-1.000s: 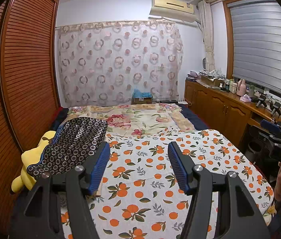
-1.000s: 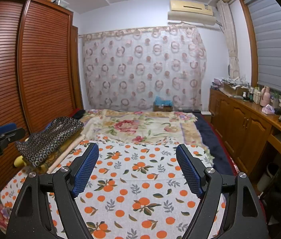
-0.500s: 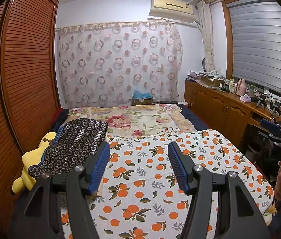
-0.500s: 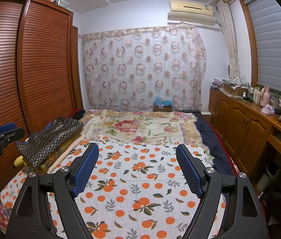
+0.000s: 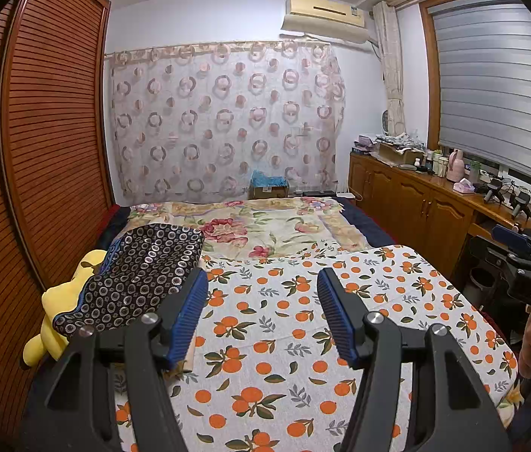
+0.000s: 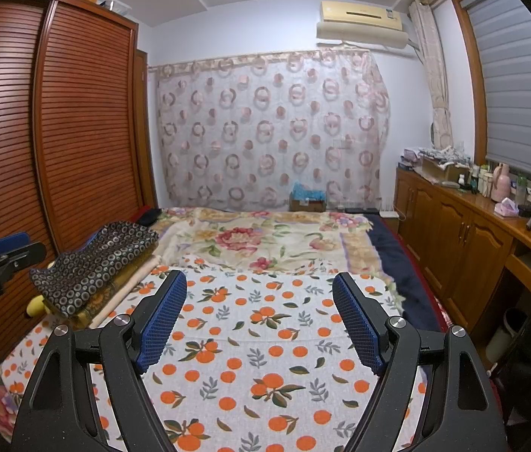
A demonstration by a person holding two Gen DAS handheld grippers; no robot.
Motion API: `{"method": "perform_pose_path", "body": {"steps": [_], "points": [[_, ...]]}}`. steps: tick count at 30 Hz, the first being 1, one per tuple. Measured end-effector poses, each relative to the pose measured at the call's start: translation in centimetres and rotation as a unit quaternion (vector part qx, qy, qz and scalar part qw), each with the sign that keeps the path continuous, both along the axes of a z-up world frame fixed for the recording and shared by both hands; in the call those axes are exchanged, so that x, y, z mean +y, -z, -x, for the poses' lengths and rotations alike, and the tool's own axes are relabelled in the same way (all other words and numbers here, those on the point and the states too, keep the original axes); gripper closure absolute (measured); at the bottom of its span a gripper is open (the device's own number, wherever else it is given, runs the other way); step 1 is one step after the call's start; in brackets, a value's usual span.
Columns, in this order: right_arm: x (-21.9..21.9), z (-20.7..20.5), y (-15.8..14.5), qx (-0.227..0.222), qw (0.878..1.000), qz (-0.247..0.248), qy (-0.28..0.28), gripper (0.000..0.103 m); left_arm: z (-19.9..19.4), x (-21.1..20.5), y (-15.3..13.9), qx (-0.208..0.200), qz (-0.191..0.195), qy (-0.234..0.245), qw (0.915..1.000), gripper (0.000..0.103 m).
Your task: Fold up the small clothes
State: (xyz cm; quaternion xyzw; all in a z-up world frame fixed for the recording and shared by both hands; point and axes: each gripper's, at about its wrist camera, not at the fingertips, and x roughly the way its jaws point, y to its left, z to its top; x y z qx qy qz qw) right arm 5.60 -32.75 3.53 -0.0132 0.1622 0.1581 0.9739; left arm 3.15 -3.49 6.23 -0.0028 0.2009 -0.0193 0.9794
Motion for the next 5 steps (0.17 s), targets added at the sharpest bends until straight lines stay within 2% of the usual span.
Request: {"method": "perform_pose_path", "body": {"steps": [5], "points": [[-0.03, 0.00, -0.01, 0.000, 1.000, 0.000, 0.000, 0.021, 0.01, 0.04, 0.02, 0.000, 0.000, 0.000, 1.0000, 0.043]]}}
